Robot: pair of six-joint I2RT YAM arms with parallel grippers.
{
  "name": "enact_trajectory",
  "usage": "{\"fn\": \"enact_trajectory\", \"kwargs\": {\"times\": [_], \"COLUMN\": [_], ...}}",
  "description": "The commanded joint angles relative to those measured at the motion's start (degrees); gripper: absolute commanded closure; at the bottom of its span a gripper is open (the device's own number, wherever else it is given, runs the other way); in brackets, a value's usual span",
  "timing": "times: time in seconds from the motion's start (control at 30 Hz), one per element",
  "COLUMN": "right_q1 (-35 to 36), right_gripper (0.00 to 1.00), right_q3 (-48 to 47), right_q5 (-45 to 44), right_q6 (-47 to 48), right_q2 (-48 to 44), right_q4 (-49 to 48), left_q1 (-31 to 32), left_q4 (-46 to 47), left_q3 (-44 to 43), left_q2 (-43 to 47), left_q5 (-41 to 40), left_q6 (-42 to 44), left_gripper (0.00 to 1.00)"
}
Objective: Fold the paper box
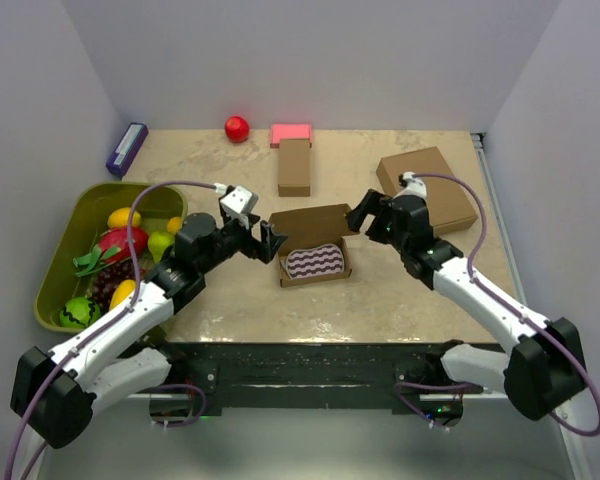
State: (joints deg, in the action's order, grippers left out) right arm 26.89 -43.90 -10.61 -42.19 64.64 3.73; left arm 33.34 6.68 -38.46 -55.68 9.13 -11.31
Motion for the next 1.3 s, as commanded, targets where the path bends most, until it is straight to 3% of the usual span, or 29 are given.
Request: {"fn": "enact_trajectory", "kwargs": {"times": [0.0,0.13,0.43,0.57,1.03,1.27], "right_q1": [-0.61,-0.88,-1.41,-1.41,-1.32,-1.23], "right_gripper": [0.09,0.09,0.08,0.09,0.11,0.16], "right_q3": [-1.90,0.57,-0.40,-2.06,-3.03,-3.30], "right_q5": [7.44,9.29,12.72,14.04,14.83,16.06], "right_q6": [18.36,22.32,31.11,35.25,39.29,39.65], "right_q2": [3.65,2.42,5.31,8.12,11.38,12.61], "right_q4": [-0.45,-6.18,-8.29,-8.47,-10.76,-11.55], "left_q1": [-0.91,-0.91,-1.00,-1.00,-1.00,-1.00], "left_q4": [-2.45,-5.27,-6.59,-3.26,-1.41,0.62], "left_q3": [-3.29,-3.47,2.06,6.02,2.86,0.84], "left_q2": [-1.97,-2.24,-0.92,0.31,-6.01,-9.88], "left_q5": [0.19,-5.24,-13.34,-12.12,-13.34,-11.94], "left_q6": [1.47,-0.11,-9.24,-12.07,-7.76,-7.41], "left_gripper": [0.10,0.09,0.09,0.10,0.15,0.24]}}
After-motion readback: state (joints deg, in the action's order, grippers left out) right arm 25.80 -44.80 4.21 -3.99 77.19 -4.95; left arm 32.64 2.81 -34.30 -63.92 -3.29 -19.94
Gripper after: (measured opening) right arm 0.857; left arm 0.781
